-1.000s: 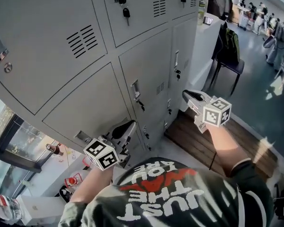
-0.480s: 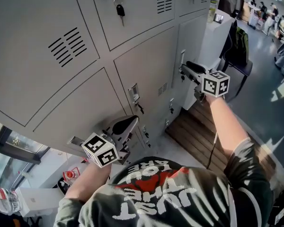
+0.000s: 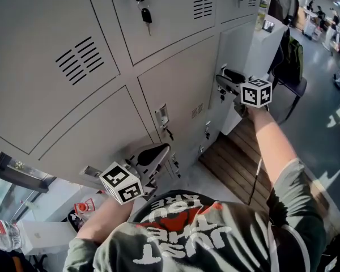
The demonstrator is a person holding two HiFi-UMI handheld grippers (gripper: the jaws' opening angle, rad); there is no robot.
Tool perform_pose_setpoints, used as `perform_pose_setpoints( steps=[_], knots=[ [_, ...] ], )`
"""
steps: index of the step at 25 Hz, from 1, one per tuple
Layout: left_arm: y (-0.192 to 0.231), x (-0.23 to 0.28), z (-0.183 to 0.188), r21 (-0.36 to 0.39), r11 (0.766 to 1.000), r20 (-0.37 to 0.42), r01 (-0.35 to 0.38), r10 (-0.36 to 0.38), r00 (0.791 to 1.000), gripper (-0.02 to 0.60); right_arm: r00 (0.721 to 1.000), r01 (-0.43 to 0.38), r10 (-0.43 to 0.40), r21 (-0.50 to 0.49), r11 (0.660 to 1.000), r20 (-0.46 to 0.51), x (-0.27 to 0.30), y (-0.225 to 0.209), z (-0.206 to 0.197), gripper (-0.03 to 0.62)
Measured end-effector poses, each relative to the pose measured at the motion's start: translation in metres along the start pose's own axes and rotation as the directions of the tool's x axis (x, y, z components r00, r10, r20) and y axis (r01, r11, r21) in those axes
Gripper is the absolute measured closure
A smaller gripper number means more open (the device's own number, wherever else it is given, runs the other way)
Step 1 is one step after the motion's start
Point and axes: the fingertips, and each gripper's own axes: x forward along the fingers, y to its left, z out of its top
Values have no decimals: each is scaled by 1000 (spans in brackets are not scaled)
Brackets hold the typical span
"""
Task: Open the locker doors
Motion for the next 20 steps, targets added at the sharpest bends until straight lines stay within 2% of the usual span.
perform_pose_setpoints(
  steps=[4, 11, 20],
  knots=[
    [0, -2, 0, 9, 1000, 1, 10, -10, 1000, 574, 1000, -19, 19, 2, 1000, -6, 6, -4, -4, 375],
    [3, -6, 3, 8, 1000, 8, -15, 15, 1000, 574, 997, -80, 80, -6, 997, -3, 13, 2, -9, 373],
    [-2, -6, 7, 7, 1000, 17, -11, 11, 1000, 574, 996, -88, 87, -24, 996, -25, 21, 6, -11, 373]
  ],
)
